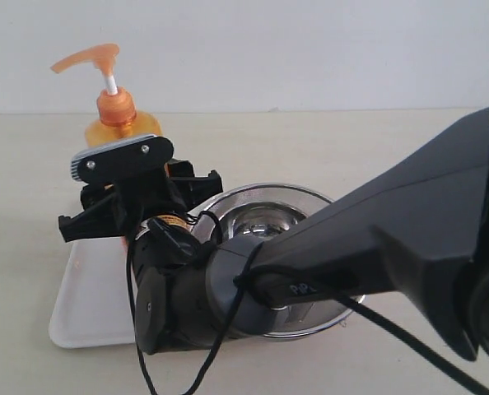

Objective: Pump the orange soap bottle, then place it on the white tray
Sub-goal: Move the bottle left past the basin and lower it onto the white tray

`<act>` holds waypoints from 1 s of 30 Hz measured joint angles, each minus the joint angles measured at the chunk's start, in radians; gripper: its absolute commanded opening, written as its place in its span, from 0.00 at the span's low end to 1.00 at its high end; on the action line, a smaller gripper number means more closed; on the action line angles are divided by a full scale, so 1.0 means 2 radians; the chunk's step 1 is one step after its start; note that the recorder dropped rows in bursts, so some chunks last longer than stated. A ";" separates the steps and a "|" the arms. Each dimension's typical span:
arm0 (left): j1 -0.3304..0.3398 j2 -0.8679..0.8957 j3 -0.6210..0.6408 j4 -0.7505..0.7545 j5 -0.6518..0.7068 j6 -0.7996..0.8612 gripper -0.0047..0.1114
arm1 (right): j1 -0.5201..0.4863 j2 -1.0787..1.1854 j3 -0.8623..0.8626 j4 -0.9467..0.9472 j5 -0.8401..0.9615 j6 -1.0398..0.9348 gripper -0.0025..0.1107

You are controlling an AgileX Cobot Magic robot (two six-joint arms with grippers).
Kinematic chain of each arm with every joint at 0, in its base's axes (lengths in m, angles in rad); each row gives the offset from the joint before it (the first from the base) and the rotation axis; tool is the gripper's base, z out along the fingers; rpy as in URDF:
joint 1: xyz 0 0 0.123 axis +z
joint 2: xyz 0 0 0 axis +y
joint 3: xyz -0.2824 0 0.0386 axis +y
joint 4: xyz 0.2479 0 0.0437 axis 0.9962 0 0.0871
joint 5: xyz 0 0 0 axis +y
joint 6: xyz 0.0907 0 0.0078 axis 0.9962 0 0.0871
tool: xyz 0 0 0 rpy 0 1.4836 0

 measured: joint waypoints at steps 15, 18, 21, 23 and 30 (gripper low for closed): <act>0.000 0.000 0.000 0.000 0.000 0.000 0.08 | 0.000 -0.045 -0.005 0.038 0.043 -0.047 0.94; 0.000 0.000 0.000 0.000 0.000 0.000 0.08 | 0.000 -0.072 -0.005 0.090 0.059 -0.095 0.94; 0.000 0.000 0.000 0.000 0.000 0.000 0.08 | 0.000 -0.098 -0.005 0.146 0.090 -0.153 0.94; 0.000 0.000 0.000 0.000 0.000 0.000 0.08 | 0.000 -0.109 -0.005 0.169 0.117 -0.184 0.94; 0.000 0.000 0.000 0.000 0.000 0.000 0.08 | 0.011 -0.127 -0.005 0.239 0.173 -0.278 0.94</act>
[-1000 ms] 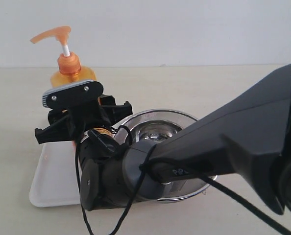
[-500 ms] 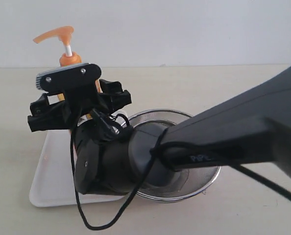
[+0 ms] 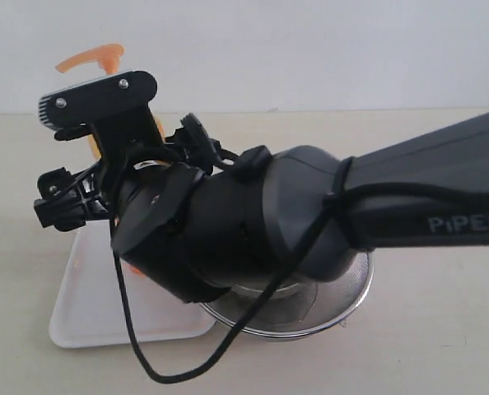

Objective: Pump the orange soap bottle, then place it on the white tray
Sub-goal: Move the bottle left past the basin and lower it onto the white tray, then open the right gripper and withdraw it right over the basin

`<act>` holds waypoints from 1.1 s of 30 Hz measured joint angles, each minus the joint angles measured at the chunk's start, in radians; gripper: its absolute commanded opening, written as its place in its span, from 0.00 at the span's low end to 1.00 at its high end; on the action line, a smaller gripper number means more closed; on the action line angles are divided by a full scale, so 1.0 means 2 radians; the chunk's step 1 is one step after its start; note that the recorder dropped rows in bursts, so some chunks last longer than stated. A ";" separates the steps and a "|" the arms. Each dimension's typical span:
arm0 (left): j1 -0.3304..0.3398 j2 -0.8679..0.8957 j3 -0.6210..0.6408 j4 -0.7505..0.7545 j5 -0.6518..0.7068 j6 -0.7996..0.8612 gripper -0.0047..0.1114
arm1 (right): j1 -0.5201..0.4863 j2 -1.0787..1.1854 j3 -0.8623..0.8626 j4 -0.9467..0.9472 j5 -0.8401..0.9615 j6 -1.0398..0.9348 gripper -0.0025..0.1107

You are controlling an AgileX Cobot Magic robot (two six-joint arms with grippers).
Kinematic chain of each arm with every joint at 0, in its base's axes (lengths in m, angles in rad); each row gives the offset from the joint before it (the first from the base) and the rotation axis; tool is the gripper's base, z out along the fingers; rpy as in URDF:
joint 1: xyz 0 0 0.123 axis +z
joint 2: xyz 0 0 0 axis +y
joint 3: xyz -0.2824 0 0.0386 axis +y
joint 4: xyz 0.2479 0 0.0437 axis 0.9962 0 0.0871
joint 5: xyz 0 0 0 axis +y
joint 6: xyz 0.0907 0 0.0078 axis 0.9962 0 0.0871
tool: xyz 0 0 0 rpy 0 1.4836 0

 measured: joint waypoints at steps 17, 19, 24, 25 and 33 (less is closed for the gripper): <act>0.000 0.000 0.000 0.000 0.000 0.000 0.08 | 0.123 -0.037 0.000 0.158 -0.198 -0.180 0.94; 0.000 0.000 0.000 0.000 0.000 0.000 0.08 | 0.131 -0.044 0.000 0.176 -0.218 -0.187 0.94; 0.000 0.000 0.000 0.000 0.000 0.000 0.08 | 0.148 -0.088 0.053 0.194 -0.216 -0.173 0.94; 0.000 0.000 0.000 0.000 0.000 0.000 0.08 | 0.151 -0.104 0.074 0.196 -0.216 -0.166 0.94; 0.000 0.000 0.000 0.000 0.000 0.000 0.08 | 0.153 -0.249 0.225 0.198 -0.201 -0.118 0.94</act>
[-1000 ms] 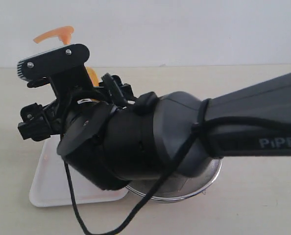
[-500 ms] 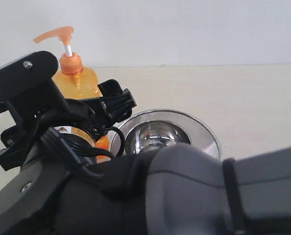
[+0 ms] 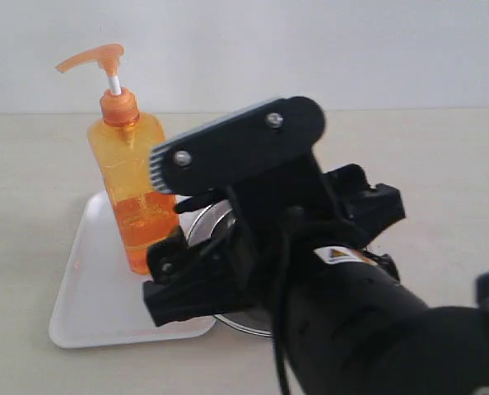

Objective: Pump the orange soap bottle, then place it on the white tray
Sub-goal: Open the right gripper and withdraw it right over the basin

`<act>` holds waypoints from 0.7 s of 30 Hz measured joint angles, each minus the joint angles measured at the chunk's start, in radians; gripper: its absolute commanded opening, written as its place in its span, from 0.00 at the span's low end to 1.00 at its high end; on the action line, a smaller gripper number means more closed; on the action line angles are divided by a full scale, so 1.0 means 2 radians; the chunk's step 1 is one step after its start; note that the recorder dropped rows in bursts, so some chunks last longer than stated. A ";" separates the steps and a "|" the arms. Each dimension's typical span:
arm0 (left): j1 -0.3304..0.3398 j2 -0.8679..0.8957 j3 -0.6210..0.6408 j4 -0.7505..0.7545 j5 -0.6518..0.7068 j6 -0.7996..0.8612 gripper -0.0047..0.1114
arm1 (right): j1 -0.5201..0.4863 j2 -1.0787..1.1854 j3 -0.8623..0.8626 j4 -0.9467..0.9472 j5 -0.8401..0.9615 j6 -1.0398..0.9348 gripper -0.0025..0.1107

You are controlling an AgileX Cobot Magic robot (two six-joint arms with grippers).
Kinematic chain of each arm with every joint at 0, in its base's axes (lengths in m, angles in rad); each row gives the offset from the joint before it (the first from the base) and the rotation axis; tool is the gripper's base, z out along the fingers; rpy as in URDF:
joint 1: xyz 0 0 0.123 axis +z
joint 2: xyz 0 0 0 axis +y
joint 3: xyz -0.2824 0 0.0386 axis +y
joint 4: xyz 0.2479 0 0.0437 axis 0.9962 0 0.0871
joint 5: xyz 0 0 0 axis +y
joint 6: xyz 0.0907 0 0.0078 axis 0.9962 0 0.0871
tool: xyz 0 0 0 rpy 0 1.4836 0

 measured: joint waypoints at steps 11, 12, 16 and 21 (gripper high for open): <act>0.000 0.000 0.000 0.000 0.000 0.000 0.08 | 0.000 -0.047 0.055 0.000 -0.029 0.016 0.86; 0.000 0.000 0.000 0.000 0.000 0.000 0.08 | 0.000 -0.047 0.055 0.000 -0.028 0.018 0.79; 0.000 0.000 0.000 0.000 0.000 0.000 0.08 | 0.000 -0.047 0.055 0.000 0.003 0.027 0.40; 0.000 0.000 0.000 0.000 0.000 0.000 0.08 | 0.000 -0.047 0.055 0.000 0.005 0.029 0.03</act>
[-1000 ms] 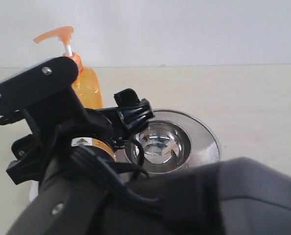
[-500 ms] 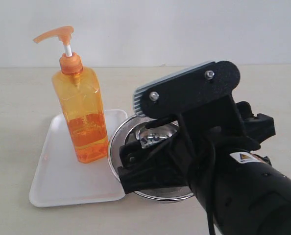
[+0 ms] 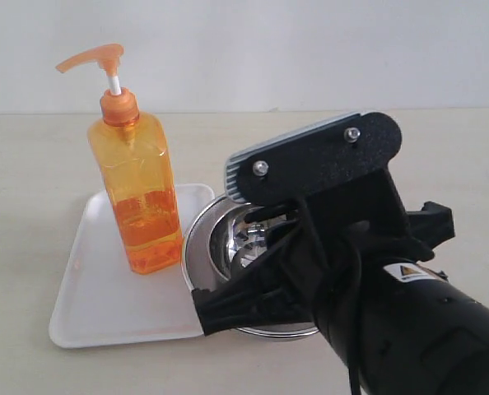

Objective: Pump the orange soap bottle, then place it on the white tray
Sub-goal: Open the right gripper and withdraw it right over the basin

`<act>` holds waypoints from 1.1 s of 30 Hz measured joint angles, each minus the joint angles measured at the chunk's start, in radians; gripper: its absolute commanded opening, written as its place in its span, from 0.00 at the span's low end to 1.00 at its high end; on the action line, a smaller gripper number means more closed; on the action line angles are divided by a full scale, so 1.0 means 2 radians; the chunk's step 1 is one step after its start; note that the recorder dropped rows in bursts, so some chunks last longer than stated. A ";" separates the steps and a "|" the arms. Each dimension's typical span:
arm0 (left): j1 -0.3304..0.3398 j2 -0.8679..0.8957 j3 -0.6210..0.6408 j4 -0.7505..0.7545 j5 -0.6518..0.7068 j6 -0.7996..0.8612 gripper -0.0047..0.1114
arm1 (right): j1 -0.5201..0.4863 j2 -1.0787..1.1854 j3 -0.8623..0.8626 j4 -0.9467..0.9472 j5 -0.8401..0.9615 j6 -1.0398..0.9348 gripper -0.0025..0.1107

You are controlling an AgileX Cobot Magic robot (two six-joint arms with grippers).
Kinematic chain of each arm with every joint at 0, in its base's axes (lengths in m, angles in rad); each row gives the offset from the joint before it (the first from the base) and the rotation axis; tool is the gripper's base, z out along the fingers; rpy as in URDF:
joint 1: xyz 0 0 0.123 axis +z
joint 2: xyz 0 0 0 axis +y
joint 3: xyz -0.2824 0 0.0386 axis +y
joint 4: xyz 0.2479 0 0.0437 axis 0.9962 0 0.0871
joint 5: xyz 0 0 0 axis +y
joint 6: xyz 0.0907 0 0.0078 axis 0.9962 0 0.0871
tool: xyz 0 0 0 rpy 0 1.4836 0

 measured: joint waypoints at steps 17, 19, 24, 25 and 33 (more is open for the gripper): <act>0.000 0.000 0.000 0.000 0.000 0.000 0.08 | 0.000 -0.001 0.020 0.000 -0.121 0.016 0.03; 0.000 0.000 0.000 0.000 0.000 0.000 0.08 | 0.000 -0.001 0.033 0.000 -0.122 0.020 0.03; 0.000 0.000 0.000 0.000 0.000 0.000 0.08 | -0.010 -0.027 0.078 -0.004 -0.079 0.045 0.03; 0.000 0.000 0.000 0.000 0.000 0.000 0.08 | -0.019 -0.038 0.086 -0.013 -0.057 0.053 0.03; 0.000 0.000 0.000 0.000 0.000 0.000 0.08 | -0.245 -0.210 0.146 -0.256 0.279 0.190 0.03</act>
